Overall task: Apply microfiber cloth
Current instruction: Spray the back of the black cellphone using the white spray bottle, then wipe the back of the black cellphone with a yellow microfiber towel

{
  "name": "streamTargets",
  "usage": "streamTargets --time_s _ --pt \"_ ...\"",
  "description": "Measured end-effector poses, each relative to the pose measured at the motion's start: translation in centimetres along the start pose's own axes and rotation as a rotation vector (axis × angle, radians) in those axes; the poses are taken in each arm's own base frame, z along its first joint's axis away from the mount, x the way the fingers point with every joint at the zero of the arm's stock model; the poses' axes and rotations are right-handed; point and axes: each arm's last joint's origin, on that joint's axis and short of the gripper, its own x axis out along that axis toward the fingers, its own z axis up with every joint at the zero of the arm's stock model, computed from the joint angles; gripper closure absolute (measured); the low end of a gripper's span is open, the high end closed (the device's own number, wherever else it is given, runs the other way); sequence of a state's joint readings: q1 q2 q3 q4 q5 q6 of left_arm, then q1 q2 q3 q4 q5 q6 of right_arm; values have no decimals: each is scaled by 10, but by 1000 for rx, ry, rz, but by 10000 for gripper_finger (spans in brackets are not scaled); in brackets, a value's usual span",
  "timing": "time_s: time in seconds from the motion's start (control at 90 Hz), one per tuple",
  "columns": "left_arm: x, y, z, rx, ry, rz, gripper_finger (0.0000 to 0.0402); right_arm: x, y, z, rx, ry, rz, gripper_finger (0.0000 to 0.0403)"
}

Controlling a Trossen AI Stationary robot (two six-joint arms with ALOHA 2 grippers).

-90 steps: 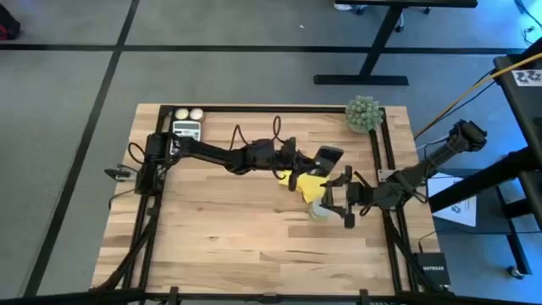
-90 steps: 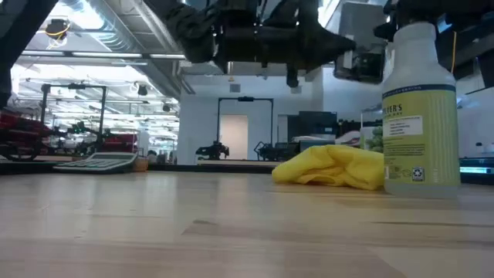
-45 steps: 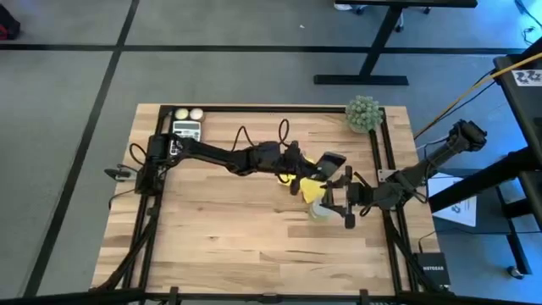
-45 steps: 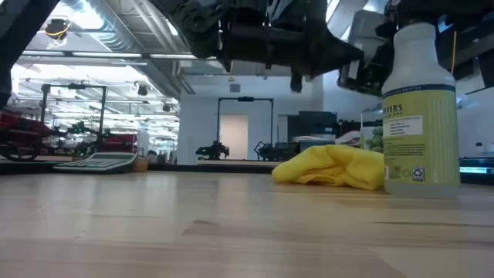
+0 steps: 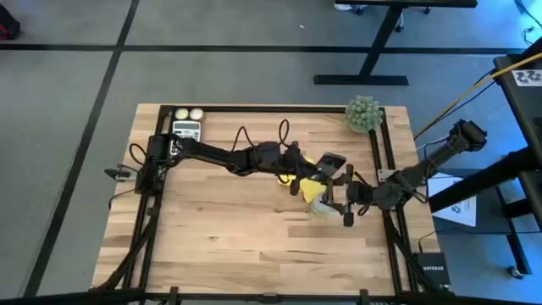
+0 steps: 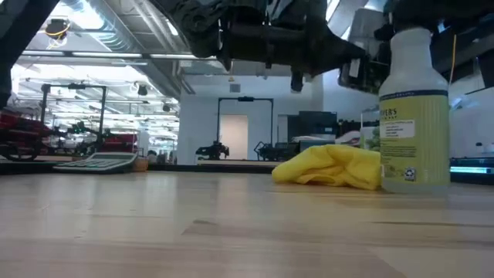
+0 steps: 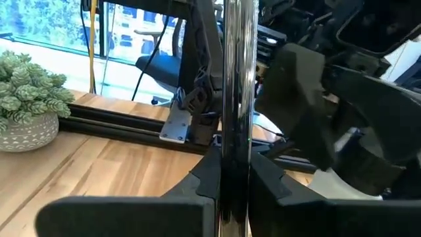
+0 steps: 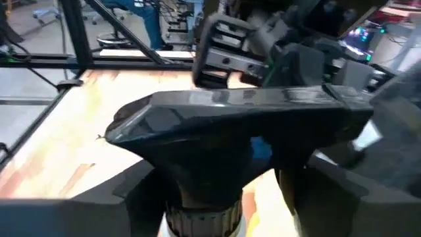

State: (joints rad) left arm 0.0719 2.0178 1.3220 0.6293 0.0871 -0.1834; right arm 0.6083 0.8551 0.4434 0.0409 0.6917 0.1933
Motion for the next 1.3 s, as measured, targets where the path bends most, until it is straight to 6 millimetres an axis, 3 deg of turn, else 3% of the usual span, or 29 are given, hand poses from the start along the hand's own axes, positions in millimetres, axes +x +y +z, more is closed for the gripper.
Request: streamTargets --time_s 0.267,0.656,0.778,0.978,1.133,1.3 --pt "-12 -2 17 9 52 71 382 -9 0 18 -51 170 72 86" --pt "-40 -8 47 27 157 178 382 -44 -19 69 -81 390 35 84" --pt "-54 -10 55 9 231 210 382 -53 -23 76 -29 451 48 84" --pt "-80 -12 58 -3 418 293 382 -59 -26 85 39 473 67 84" --pt "-102 -15 63 -29 450 304 382 -65 -27 104 77 417 69 84" --pt "-139 -14 41 -100 426 368 382 -56 -28 128 63 387 9 84"
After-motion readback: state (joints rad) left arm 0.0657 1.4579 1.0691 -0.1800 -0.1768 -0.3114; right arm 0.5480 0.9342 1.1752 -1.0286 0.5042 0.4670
